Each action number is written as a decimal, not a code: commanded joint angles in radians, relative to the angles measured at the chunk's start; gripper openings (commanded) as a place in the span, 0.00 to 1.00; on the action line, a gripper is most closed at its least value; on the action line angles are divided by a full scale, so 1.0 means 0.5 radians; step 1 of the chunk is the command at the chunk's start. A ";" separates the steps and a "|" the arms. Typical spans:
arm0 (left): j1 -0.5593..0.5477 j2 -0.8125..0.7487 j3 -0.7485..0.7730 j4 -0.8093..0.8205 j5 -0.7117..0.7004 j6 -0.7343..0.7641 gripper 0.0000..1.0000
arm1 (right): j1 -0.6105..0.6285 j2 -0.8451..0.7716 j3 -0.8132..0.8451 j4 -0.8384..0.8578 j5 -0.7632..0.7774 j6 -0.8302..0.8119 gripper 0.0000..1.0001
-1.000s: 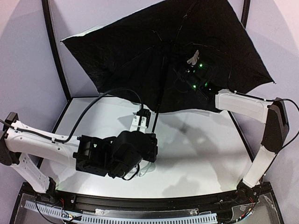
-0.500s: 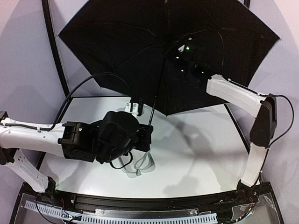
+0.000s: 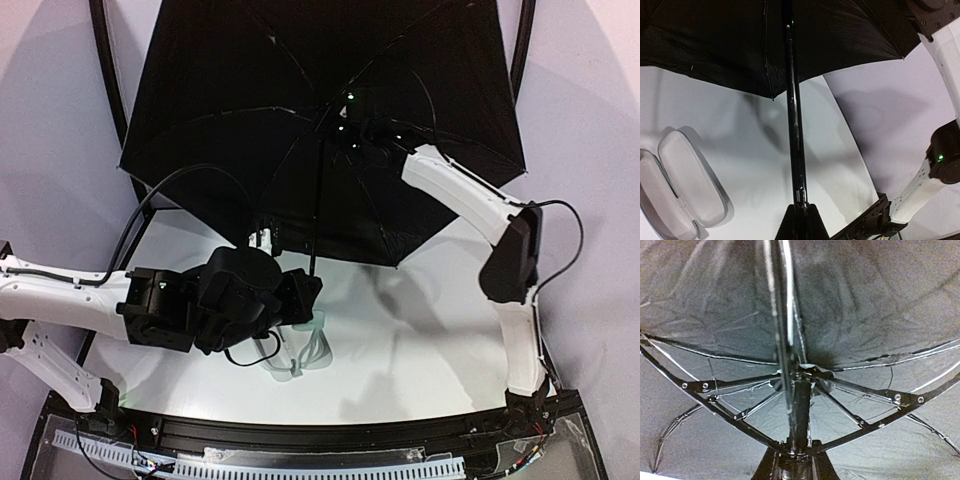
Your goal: Open the umbrella
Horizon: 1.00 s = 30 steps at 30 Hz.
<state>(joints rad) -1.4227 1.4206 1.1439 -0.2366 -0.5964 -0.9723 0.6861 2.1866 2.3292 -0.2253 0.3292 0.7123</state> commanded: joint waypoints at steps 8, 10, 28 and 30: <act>-0.752 0.086 -0.141 -0.938 1.438 -0.269 0.01 | -0.685 0.363 0.631 0.907 0.821 0.002 0.00; -0.758 0.085 -0.137 -0.930 1.452 -0.312 0.01 | -0.703 0.383 0.659 0.915 0.781 -0.012 0.00; -0.135 0.099 -0.330 -0.156 -0.226 0.719 0.01 | -0.441 -0.431 -0.887 1.865 -0.688 0.081 0.06; -0.081 0.200 -0.352 0.066 -0.359 0.821 0.01 | -0.419 -0.532 -1.066 1.955 -0.803 0.133 0.14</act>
<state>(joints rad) -1.4331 1.4463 1.0489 -0.2864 -0.7956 -0.8187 0.6250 2.0407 1.8995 0.2663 -0.1054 0.8423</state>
